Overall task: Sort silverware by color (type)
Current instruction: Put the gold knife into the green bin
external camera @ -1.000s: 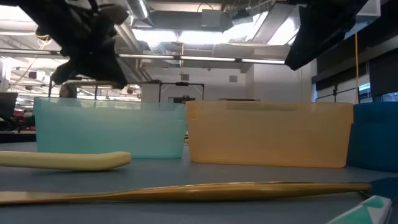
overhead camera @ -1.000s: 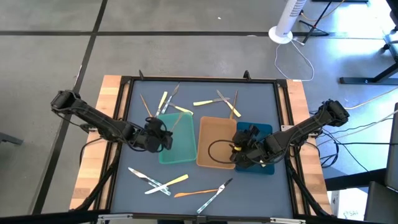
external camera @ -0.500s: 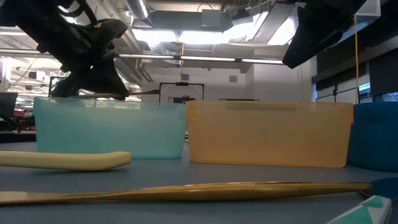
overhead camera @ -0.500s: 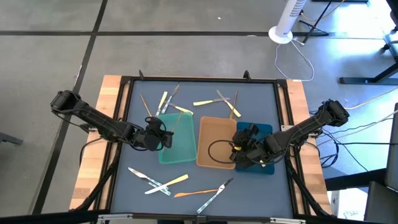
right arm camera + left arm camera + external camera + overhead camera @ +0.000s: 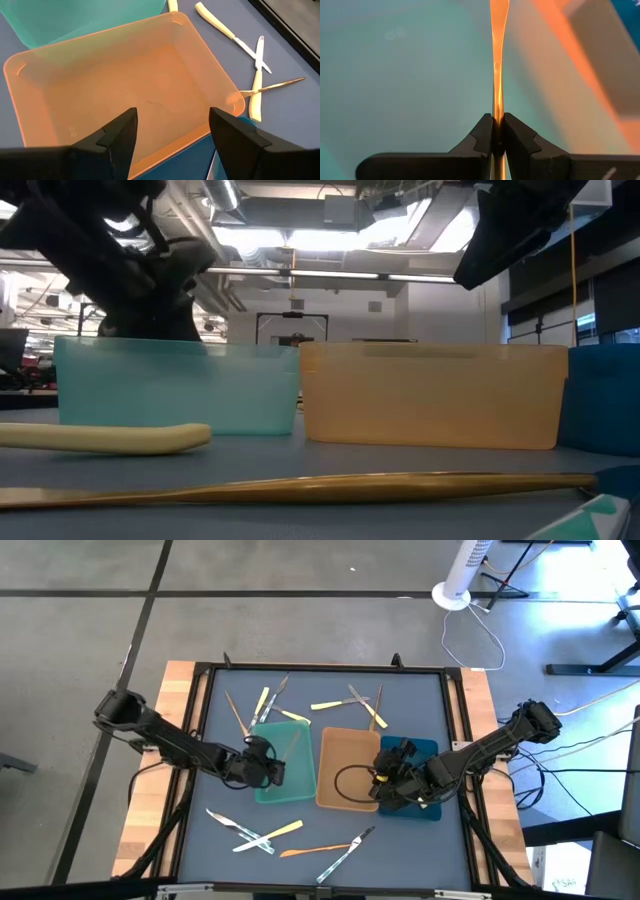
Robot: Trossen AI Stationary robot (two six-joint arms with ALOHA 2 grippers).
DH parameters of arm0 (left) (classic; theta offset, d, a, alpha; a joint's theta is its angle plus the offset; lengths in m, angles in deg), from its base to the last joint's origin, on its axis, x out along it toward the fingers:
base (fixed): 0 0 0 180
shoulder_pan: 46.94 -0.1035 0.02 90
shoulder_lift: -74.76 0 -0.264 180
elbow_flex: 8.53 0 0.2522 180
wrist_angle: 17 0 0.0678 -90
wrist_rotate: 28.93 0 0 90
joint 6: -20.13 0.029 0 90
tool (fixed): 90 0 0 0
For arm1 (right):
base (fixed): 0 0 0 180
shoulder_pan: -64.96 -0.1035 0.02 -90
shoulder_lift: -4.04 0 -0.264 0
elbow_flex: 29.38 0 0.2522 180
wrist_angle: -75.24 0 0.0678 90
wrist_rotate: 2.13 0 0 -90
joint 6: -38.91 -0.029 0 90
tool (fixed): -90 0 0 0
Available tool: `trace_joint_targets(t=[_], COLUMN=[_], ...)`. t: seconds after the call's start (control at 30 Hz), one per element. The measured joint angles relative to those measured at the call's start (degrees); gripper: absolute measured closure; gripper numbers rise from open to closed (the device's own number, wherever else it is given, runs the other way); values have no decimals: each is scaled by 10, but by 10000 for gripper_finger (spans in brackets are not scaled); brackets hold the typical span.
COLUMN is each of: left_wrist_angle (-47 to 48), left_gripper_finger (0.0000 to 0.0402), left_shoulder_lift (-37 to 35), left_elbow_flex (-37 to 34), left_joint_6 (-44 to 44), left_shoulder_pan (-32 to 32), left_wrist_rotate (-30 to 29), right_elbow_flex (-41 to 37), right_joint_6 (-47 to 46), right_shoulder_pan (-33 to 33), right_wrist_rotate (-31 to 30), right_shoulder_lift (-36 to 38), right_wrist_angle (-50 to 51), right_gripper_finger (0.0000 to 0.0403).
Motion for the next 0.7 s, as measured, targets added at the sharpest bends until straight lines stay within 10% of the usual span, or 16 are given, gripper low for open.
trace_joint_targets(t=[0.7], left_wrist_angle=[2], left_gripper_finger=[356], left_shoulder_lift=[7], left_elbow_flex=[0], left_joint_6=[0], left_shoulder_pan=[0], left_wrist_rotate=[4], right_elbow_flex=[0], right_joint_6=[0], right_shoulder_pan=[0], right_wrist_rotate=[0], right_shoulder_lift=[0], right_wrist_angle=[0], right_gripper_finger=[168])
